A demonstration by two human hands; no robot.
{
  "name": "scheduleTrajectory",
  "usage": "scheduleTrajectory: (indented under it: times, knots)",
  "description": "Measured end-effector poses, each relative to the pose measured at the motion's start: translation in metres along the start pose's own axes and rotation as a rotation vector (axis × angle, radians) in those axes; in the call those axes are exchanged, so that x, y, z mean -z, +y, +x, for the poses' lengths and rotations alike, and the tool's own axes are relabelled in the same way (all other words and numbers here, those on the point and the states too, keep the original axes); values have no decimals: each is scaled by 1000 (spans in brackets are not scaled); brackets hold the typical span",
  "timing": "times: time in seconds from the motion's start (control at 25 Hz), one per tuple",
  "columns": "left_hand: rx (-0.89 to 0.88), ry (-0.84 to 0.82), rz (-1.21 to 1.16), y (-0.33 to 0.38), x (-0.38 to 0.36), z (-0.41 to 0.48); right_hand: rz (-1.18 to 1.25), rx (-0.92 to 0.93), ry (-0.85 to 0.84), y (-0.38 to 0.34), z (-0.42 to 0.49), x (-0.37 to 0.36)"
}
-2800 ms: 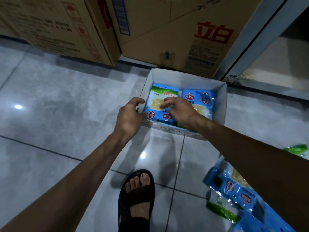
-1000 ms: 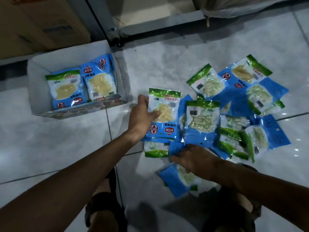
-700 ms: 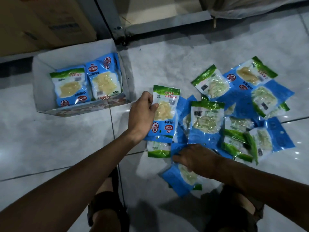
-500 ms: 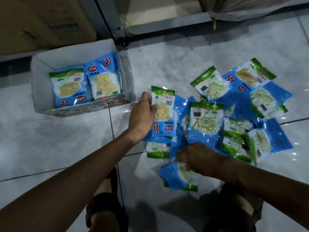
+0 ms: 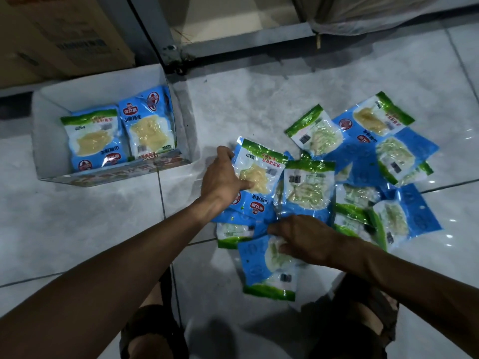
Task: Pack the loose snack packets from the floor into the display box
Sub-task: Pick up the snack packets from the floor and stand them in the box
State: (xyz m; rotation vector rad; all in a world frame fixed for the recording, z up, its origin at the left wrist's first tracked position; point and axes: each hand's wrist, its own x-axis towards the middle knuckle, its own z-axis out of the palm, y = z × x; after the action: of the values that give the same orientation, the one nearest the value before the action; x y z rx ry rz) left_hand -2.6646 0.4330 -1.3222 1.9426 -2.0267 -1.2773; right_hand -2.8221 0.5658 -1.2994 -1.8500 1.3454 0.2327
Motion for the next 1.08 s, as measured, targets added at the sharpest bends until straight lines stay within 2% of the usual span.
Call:
scheduleTrajectory:
  times: [0.08, 0.16, 0.24, 0.32, 0.48, 0.52, 0.6, 0.68, 0.72, 0.8, 0.84, 0.92, 1.0, 1.08]
  knots:
    - [-15, -21, -129, -2, 3, -1, 188, -15, -17, 6, -1, 2]
    - [-54, -45, -198, -3, 6, -1, 532, -104, -36, 9, -4, 9]
    - [-88, -71, -235, -1, 9, -3, 863, -218, 30, 13, -7, 21]
    - [-135, -84, -294, 3, 15, -5, 1050, -284, 194, 13, -9, 39]
    - [-184, -77, -411, 12, 39, -6, 1419, -352, 632, 5, -7, 70]
    - [-182, -56, -415, 15, 48, -6, 1409, -335, 714, 1, -5, 78]
    - [-137, -19, -466, 19, 64, -8, 1236, -282, 873, -10, -1, 93]
    - [-83, 11, -521, 25, 76, -12, 868, -246, 1007, -22, 5, 109]
    - [-78, 26, -538, 29, 81, -15, 634, -228, 1013, -29, 10, 114]
    - [-103, 28, -591, 39, 88, -23, 254, -168, 944, -47, 23, 119]
    - [-114, 26, -623, 42, 92, -28, 155, -123, 879, -59, 31, 120]
    - [-115, 7, -686, 42, 101, -34, 120, -44, 715, -76, 43, 121]
    - [-128, -10, -787, 31, 113, -36, 223, 6, 569, -84, 52, 124]
    - [-124, -35, -895, 17, 124, -35, 234, 31, 564, -86, 61, 130]
